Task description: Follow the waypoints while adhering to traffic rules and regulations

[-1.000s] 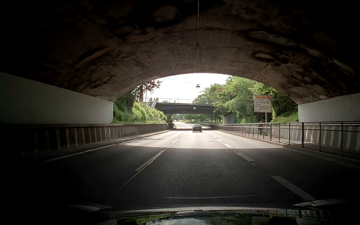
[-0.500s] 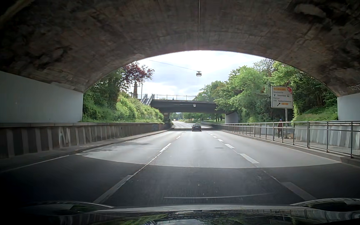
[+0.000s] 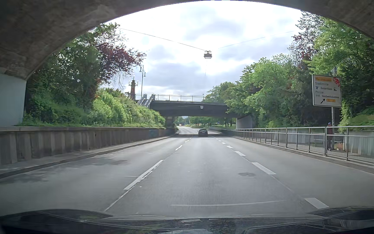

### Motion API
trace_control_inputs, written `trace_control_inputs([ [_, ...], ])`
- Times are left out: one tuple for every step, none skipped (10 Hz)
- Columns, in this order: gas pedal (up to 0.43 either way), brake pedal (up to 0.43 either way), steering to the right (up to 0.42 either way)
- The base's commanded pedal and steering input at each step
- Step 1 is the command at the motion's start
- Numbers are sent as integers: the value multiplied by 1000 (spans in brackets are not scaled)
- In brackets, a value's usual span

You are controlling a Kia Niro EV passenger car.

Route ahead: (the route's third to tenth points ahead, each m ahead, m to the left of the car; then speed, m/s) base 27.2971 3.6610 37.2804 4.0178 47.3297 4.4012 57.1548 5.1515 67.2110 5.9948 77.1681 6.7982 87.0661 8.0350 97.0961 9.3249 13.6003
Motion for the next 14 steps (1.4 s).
trace_control_inputs([
  [87, 0, 1],
  [87, 0, 1],
  [87, 0, 1],
  [87, 0, 1],
  [79, 0, 1],
  [79, 0, 1],
  [79, 0, 1],
  [79, 0, 1],
  [79, 0, 1],
  [79, 0, 1],
  [79, 0, 1],
  [79, 0, 1],
  [79, 0, 1],
  [79, 0, 1],
])
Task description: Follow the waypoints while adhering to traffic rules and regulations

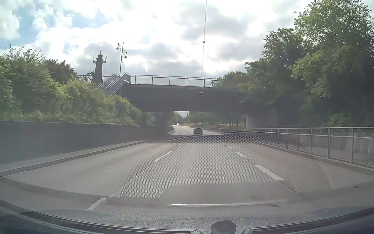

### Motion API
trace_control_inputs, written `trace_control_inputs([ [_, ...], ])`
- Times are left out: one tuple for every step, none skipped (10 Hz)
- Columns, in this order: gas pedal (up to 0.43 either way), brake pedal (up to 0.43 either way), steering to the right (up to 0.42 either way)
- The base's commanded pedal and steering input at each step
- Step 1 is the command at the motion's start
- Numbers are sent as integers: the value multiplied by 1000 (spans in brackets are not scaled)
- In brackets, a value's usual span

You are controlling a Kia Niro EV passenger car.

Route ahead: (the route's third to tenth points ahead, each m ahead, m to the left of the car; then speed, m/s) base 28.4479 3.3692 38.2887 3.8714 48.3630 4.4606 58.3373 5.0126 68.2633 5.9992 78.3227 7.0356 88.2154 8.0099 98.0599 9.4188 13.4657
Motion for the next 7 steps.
trace_control_inputs([
  [79, 0, 1],
  [79, 0, 1],
  [79, 0, 1],
  [79, 0, 1],
  [79, 0, 1],
  [79, 0, 1],
  [79, 0, 0],
])
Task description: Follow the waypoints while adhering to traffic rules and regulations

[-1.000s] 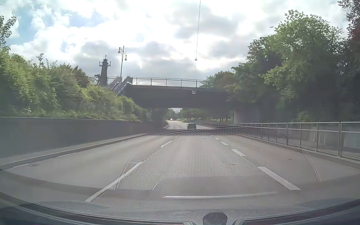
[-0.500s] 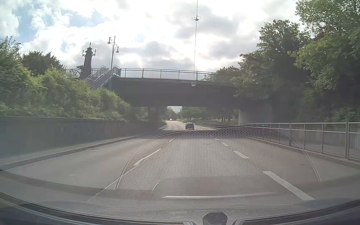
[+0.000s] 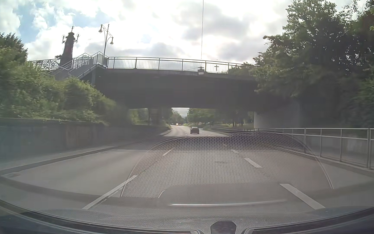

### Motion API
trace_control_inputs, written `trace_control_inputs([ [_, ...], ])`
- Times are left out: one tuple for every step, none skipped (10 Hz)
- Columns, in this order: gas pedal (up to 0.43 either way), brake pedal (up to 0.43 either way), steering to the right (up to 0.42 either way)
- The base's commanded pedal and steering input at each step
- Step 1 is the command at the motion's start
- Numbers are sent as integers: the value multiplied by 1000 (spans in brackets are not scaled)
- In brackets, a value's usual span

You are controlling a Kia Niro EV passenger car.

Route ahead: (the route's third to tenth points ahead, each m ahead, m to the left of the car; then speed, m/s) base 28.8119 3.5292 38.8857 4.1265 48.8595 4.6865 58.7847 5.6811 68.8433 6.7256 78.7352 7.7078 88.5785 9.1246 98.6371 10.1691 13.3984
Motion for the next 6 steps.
trace_control_inputs([
  [79, 0, 0],
  [79, 0, 0],
  [79, 0, 0],
  [79, 0, 0],
  [79, 0, 0],
  [79, 0, -1],
])
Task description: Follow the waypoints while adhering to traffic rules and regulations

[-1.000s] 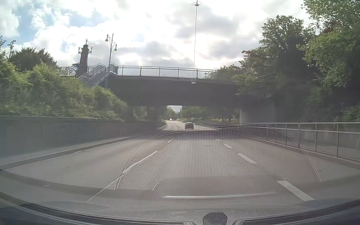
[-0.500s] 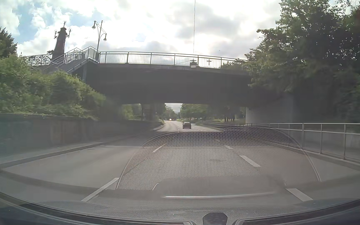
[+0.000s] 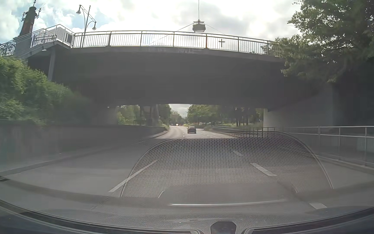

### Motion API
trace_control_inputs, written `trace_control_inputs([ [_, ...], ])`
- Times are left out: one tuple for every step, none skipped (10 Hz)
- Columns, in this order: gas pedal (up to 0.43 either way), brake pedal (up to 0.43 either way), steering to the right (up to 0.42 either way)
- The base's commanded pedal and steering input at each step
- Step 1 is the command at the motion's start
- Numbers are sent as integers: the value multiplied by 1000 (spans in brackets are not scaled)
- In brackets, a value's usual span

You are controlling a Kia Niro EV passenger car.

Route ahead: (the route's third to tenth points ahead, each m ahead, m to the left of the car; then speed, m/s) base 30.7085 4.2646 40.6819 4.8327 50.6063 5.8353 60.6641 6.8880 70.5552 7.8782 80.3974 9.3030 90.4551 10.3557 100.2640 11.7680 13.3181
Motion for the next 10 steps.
trace_control_inputs([
  [87, 0, -3],
  [87, 0, -4],
  [87, 0, -4],
  [87, 0, -4],
  [87, 0, -5],
  [87, 0, -5],
  [87, 0, -5],
  [87, 0, -5],
  [87, 0, -6],
  [87, 0, -7],
])
